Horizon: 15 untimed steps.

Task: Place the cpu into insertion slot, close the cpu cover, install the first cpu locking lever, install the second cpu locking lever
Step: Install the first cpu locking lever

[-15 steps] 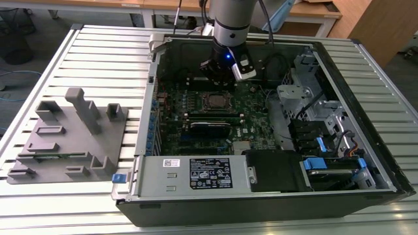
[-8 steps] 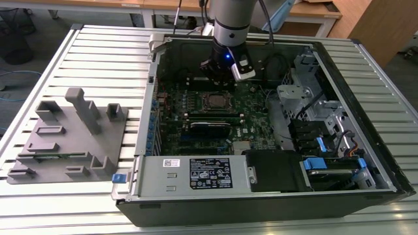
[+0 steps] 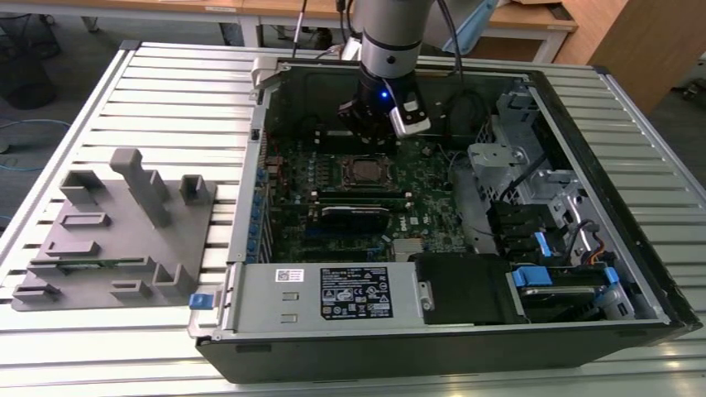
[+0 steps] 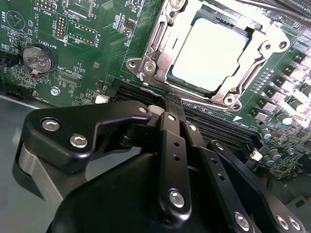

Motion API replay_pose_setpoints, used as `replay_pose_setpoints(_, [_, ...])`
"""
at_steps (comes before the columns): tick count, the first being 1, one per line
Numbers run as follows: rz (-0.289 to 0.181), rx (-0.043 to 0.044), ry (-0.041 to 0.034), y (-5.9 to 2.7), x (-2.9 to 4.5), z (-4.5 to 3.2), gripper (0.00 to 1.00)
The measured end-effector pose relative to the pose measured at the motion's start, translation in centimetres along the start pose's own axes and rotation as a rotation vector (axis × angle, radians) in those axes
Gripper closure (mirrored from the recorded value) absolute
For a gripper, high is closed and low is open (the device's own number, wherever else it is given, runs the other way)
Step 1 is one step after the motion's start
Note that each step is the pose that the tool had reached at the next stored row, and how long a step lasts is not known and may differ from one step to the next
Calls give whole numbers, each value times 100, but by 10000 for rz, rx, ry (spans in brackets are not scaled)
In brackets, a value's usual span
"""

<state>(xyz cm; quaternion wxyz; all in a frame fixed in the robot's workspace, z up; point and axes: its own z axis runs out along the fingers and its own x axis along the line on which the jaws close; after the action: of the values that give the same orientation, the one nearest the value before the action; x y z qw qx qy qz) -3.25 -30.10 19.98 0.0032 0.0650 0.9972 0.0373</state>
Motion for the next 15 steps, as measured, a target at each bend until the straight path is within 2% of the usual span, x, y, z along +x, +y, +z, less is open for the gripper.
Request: replay_pose_setpoints(15, [-1, 28, -3, -25, -3, 1, 89])
